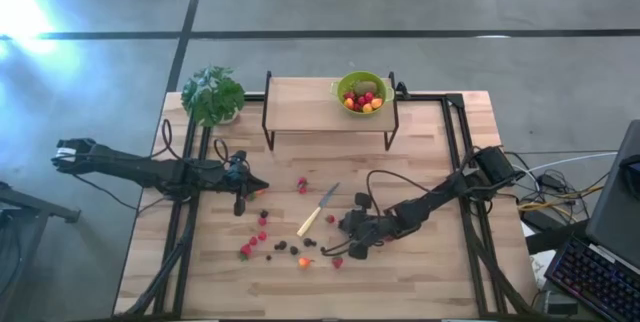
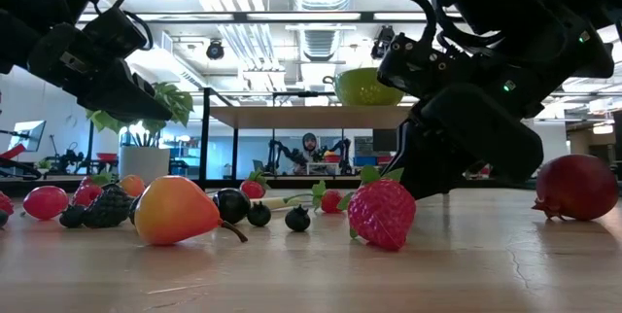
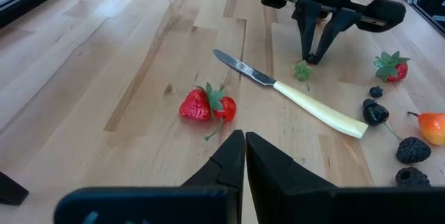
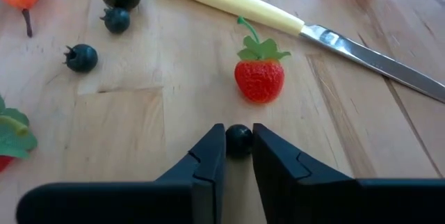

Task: Pick & Place Fruit
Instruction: Put the blueberry into the strainer bowl

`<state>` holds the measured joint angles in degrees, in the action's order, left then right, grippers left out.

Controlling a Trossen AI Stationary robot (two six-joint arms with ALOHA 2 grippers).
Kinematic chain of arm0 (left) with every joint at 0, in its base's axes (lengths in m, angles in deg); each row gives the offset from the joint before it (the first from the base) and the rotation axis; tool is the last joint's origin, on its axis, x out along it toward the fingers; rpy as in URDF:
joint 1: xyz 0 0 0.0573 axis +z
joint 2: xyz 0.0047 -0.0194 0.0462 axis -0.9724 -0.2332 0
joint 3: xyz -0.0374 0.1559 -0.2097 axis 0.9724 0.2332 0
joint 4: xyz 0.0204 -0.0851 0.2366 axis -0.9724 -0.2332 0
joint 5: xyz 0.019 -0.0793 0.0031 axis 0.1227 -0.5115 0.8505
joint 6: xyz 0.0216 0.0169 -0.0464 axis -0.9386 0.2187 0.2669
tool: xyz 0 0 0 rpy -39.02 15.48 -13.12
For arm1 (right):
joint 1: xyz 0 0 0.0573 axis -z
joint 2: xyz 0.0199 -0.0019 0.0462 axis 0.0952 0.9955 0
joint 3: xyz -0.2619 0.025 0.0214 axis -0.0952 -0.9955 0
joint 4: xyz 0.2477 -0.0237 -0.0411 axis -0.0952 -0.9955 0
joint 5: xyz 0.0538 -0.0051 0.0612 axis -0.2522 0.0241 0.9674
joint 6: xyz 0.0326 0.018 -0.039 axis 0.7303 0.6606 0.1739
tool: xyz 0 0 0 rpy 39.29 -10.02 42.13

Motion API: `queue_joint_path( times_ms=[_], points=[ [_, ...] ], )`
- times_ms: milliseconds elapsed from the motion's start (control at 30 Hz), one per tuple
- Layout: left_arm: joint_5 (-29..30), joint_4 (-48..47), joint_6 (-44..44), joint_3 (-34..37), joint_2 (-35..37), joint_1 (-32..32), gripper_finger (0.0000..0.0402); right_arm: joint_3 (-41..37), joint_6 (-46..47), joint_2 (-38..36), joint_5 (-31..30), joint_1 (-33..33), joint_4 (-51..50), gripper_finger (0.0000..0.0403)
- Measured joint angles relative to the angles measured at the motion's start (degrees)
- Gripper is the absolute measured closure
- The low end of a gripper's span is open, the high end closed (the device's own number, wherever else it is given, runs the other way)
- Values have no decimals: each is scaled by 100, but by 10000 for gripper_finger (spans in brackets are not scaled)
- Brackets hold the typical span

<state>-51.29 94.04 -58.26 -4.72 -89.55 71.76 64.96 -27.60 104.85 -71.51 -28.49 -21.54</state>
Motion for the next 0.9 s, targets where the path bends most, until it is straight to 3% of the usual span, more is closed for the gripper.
queue_joint_path(
  times_ms=[600,900],
  points=[
    [0,-1,-1,-1,0,0,381,-9,-25,-115,-9,7,-13,346],
    [0,-6,-1,-1,0,0,381,-7,-664,-1429,-76,306,-884,344]
  ],
)
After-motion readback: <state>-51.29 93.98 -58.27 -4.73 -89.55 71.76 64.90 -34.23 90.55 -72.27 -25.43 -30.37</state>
